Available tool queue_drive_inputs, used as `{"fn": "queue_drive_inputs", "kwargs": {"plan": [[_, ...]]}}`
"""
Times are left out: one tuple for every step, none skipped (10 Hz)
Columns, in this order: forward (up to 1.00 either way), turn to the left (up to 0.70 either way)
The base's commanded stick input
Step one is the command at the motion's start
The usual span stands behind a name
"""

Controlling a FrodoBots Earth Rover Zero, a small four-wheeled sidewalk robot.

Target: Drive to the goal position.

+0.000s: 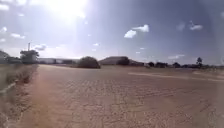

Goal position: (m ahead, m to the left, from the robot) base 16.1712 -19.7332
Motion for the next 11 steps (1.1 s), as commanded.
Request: {"fn": "queue_drive_inputs", "kwargs": {"plan": [[0.85,0.0],[0.85,0.0],[0.85,0.0],[0.85,0.0],[0.85,0.0],[0.85,-0.34],[0.85,-0.34],[0.85,-0.34],[0.85,-0.34],[0.85,-0.34],[0.85,-0.34]]}}
